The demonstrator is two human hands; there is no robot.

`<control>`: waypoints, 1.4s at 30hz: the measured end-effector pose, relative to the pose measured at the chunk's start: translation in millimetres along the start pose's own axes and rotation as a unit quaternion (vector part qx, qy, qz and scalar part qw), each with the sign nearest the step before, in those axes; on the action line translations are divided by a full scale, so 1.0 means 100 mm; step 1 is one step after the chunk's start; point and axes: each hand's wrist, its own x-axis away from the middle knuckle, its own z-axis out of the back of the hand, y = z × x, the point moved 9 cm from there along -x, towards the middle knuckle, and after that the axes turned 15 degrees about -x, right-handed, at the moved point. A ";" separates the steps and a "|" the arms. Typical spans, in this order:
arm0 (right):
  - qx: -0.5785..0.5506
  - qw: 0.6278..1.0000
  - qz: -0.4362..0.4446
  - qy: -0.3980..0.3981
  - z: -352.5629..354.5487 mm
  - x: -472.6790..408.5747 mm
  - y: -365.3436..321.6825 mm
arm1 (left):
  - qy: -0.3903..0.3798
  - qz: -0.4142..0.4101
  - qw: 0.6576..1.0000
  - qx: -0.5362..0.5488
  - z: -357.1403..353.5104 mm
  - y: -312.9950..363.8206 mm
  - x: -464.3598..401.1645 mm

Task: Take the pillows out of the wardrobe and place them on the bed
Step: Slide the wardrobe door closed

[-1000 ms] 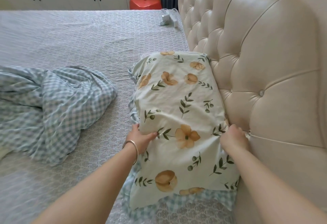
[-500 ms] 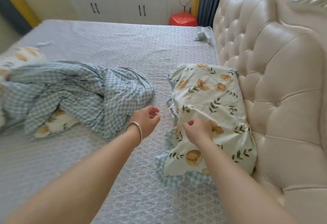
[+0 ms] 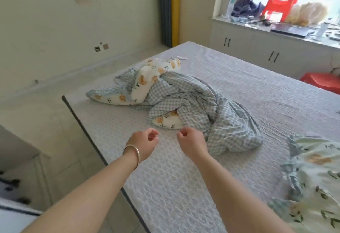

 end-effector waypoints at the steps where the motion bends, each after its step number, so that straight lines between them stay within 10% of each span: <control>1: 0.000 1.000 0.010 -0.010 -0.23 -0.06 -0.18 | 0.013 0.014 1.000 0.003 0.15 -0.24 -0.05; 23: 0.005 0.924 0.187 -0.334 -5.33 -0.54 -3.32 | 0.249 0.298 0.919 0.069 2.86 -4.57 -0.32; 42: -0.016 0.805 0.326 -0.496 -8.05 0.07 -5.30 | 0.467 0.512 0.712 0.116 4.36 -6.84 0.20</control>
